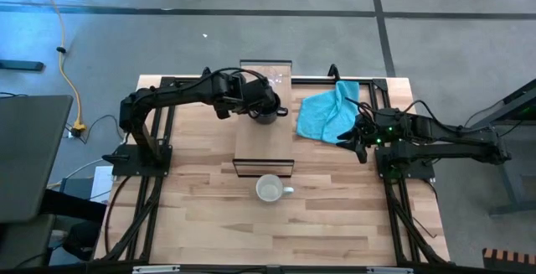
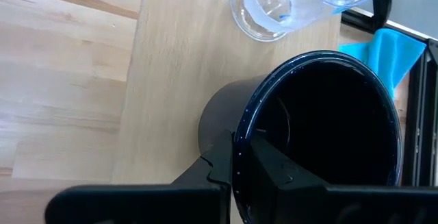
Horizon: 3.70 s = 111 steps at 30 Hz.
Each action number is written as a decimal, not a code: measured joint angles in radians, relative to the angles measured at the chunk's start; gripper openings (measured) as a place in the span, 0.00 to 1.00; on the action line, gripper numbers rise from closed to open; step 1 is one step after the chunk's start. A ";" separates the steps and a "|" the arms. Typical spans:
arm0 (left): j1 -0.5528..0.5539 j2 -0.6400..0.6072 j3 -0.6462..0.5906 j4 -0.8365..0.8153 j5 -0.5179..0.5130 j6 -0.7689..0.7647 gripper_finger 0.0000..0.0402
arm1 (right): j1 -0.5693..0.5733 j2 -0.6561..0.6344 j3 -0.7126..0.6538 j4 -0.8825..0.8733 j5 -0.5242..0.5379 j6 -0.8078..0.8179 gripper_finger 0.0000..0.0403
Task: Stack small to large cups/mugs on shelf
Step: Put the dark blue mug on the shelf
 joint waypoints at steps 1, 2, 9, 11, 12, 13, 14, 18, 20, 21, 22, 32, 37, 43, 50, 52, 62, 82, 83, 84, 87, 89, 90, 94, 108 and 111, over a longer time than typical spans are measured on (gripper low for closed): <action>0.000 0.000 0.000 0.002 0.000 0.002 0.02 | 0.000 0.000 0.000 0.000 0.000 0.000 0.34; 0.000 0.000 0.000 0.002 0.000 0.002 0.02 | 0.000 0.000 0.000 0.000 0.000 0.000 0.34; 0.000 0.000 0.000 0.002 0.000 0.006 0.02 | 0.000 0.000 0.000 0.000 0.000 0.000 0.34; 0.000 0.000 0.000 0.002 0.000 0.009 0.02 | 0.000 0.000 0.000 0.001 0.000 0.000 0.34; 0.000 0.000 0.000 0.002 0.000 0.009 0.02 | 0.000 0.000 0.000 0.001 0.000 0.000 0.34; 0.000 0.000 0.000 0.002 0.000 0.009 0.02 | 0.000 0.000 0.000 0.001 0.000 0.000 0.34; 0.000 0.000 0.000 0.001 0.000 0.009 0.02 | 0.000 0.000 0.000 0.001 0.000 0.000 0.34; 0.000 0.000 0.000 0.002 0.002 0.017 0.02 | 0.000 0.000 0.000 0.001 0.000 0.000 0.34; 0.000 0.000 0.000 0.002 0.008 0.026 0.02 | 0.000 0.000 0.000 0.001 0.000 0.000 0.34; 0.000 0.000 0.000 0.002 0.009 0.028 0.02 | 0.000 0.000 0.000 0.001 0.000 0.000 0.34; 0.000 0.000 0.000 0.002 0.009 0.028 0.02 | 0.000 0.000 0.000 0.001 0.000 0.000 0.34; 0.000 0.000 0.000 0.003 0.012 0.028 0.03 | 0.000 0.000 0.000 0.001 0.000 0.000 0.34; 0.000 0.000 0.000 0.003 0.011 0.028 0.02 | 0.000 0.000 0.000 0.001 0.000 0.000 0.34; 0.000 0.000 0.000 0.004 0.012 0.028 0.05 | 0.000 0.000 0.000 0.001 0.000 0.000 0.34; -0.005 0.011 0.000 0.008 0.012 0.028 0.02 | 0.000 0.000 0.000 0.001 0.000 0.000 0.34; -0.007 0.020 0.000 0.014 0.018 0.029 0.03 | 0.000 0.000 0.000 0.002 0.000 0.000 0.34; -0.007 0.069 -0.002 0.023 0.061 0.040 0.06 | 0.000 -0.009 0.000 -0.021 -0.006 0.009 0.34; -0.007 0.056 0.000 0.027 0.062 0.028 0.04 | 0.000 -0.020 0.000 -0.043 -0.006 0.003 0.34; -0.007 0.053 0.000 0.024 0.062 0.028 0.04 | 0.000 -0.020 0.000 -0.043 -0.006 0.003 0.34; -0.007 0.049 0.000 0.024 0.061 0.028 0.03 | 0.000 -0.020 0.000 -0.043 -0.006 0.003 0.34; -0.007 0.039 0.000 0.013 0.061 0.027 0.02 | 0.000 -0.020 0.000 -0.043 -0.006 0.003 0.34; -0.007 0.037 0.000 0.015 0.061 0.024 0.03 | 0.000 -0.019 0.000 -0.043 -0.006 0.003 0.34; -0.007 0.037 0.000 0.012 0.063 0.024 0.03 | 0.000 -0.019 0.000 -0.043 -0.006 0.003 0.34; -0.007 0.037 0.000 0.000 0.069 0.023 0.01 | 0.000 -0.019 0.000 -0.042 -0.007 0.004 0.34; -0.007 0.037 0.000 -0.043 0.071 0.026 0.03 | 0.000 -0.020 0.000 -0.042 -0.006 0.009 0.34; -0.007 0.037 0.000 -0.045 0.071 0.028 0.02 | 0.000 -0.019 0.000 -0.042 -0.006 0.008 0.34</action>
